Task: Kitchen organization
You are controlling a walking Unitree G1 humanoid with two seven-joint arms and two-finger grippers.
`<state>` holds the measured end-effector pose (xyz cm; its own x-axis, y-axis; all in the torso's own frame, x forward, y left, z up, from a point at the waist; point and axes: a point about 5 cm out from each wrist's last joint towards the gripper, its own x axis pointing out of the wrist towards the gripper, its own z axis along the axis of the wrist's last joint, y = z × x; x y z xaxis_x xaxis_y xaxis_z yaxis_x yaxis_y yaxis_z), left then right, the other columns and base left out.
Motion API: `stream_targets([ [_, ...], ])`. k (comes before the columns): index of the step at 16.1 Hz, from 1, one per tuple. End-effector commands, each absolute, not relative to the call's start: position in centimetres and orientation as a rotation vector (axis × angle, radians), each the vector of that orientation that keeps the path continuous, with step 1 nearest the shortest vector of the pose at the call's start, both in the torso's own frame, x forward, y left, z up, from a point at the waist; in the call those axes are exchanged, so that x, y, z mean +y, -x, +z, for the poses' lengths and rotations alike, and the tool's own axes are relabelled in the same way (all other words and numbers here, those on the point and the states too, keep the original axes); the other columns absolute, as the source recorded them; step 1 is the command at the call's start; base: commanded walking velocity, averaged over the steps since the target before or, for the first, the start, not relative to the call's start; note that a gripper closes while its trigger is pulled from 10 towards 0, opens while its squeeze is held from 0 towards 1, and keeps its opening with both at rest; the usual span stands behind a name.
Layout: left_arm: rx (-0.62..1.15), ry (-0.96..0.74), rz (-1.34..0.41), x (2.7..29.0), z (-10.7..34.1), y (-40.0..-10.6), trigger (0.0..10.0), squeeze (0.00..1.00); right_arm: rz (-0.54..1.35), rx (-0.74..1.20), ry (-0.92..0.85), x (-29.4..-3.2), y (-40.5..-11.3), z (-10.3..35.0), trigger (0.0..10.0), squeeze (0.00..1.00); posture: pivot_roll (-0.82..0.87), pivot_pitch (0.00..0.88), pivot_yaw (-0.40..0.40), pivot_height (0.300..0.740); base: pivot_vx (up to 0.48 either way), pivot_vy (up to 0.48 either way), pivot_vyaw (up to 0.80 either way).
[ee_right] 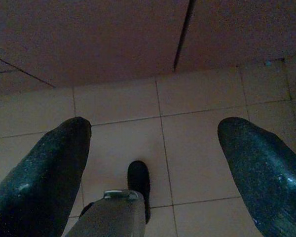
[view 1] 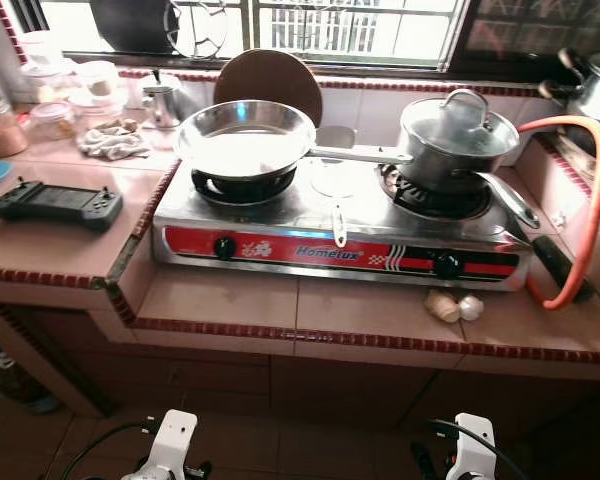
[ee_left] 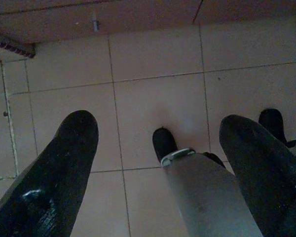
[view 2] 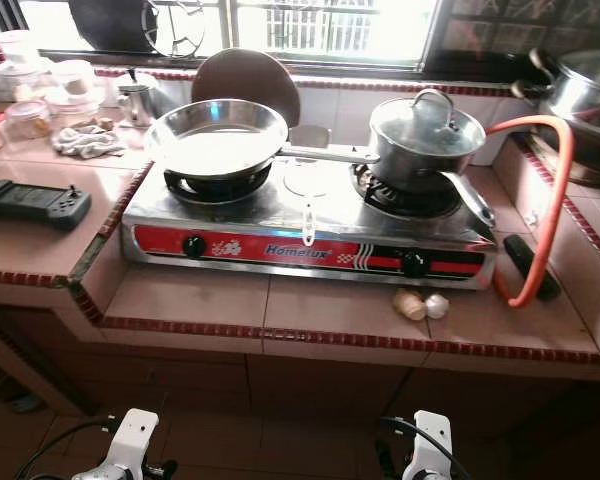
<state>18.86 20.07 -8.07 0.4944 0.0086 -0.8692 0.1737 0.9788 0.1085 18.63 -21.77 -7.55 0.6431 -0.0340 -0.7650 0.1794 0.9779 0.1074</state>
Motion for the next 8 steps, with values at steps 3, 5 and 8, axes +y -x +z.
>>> stream_targets([
  [3,1.059,-0.209,-0.104,20.42,-8.1,-18.69,10.0,0.0,-0.12,0.882,-0.176,-21.85,-18.36,-7.69,10.0,0.0,0.05,0.0,-0.023,0.74,-0.291,0.0,0.0],
  [5,1.056,-0.211,-0.105,20.46,-8.03,-18.83,10.0,0.0,-0.12,0.883,-0.174,-21.86,-18.32,-7.71,10.0,0.0,0.05,0.0,-0.022,0.74,-0.311,0.0,0.0],
  [8,1.053,-0.214,-0.108,20.37,-7.96,-18.99,10.0,0.0,-0.12,0.884,-0.17,-21.89,-18.31,-7.71,10.0,0.0,0.04,0.0,-0.022,0.74,-0.312,0.0,0.0],
])
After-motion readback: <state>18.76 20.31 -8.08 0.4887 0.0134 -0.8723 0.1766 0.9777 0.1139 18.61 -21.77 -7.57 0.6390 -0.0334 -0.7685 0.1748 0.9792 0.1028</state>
